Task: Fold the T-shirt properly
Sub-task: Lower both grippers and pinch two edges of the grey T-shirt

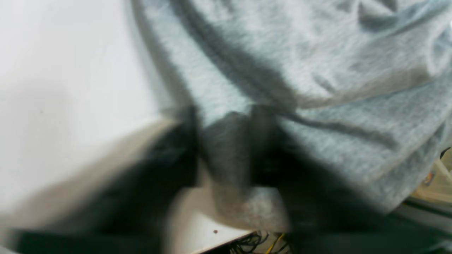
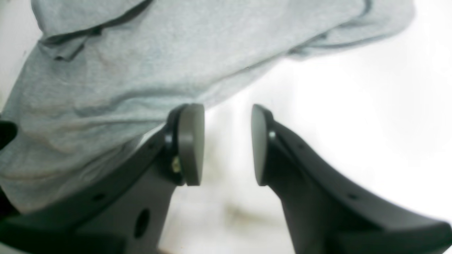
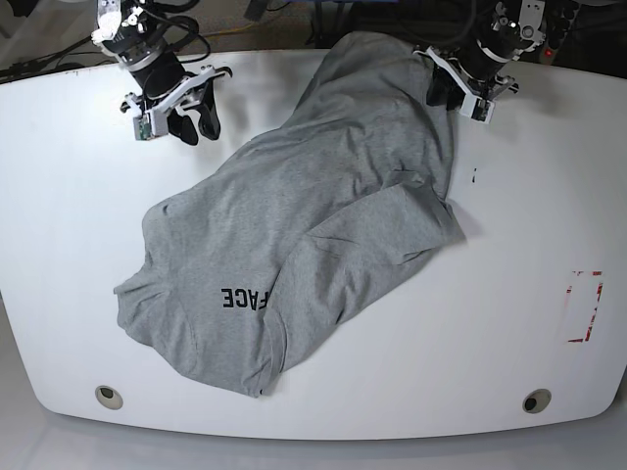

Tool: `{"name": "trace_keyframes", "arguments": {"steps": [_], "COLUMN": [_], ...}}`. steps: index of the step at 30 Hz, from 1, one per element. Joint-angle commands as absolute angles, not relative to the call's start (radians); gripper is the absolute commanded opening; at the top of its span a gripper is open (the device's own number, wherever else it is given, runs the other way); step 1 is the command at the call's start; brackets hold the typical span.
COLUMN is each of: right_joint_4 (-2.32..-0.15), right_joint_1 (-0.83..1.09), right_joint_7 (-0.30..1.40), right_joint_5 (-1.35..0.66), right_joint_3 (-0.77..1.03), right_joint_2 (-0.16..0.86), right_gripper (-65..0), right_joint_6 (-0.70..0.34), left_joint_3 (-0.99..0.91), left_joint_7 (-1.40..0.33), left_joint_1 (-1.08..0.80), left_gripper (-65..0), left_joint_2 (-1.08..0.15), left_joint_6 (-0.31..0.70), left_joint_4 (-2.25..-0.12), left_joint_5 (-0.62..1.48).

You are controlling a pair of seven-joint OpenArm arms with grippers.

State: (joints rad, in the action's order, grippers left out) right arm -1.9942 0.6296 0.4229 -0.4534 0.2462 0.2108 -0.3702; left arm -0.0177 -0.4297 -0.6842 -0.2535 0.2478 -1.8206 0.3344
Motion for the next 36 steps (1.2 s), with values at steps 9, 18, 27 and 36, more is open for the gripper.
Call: {"name": "trace_keyframes", "arguments": {"steps": [9,18,27,36], "right_joint_4": [-2.011,-1.860,-1.489,-1.052], "right_joint_1": [0.315,0.071,-0.191,-0.490], "right_joint_7": [0.727,0.816,0.816,0.759], "right_joint_5": [-0.475,-0.472,-0.467,-0.466], "right_joint_3": [0.378,0.401,0.398,0.266], "right_joint_2": [0.199,0.243,0.306,0.383], "right_gripper": [-40.9,-18.4,-17.0,-17.0], "right_joint_6": [-0.424,-0.526,-0.529,-0.530], "left_joint_3": [-0.114,-0.255,-0.375,-0.473], "left_joint_7": [-0.492,-0.493,-0.495,-0.598], "left_joint_1": [-0.691,-0.691,-0.691,-0.642], "left_gripper": [-64.9,-64.7,-64.7,-64.7], "left_joint_2": [-0.255,-0.255,-0.260,-0.260], "left_joint_6": [0.249,0.254,0.260,0.364], "left_joint_4": [-1.824,-1.837,-1.836,-1.837], "left_joint_5": [0.326,0.326,0.326,0.325]}}
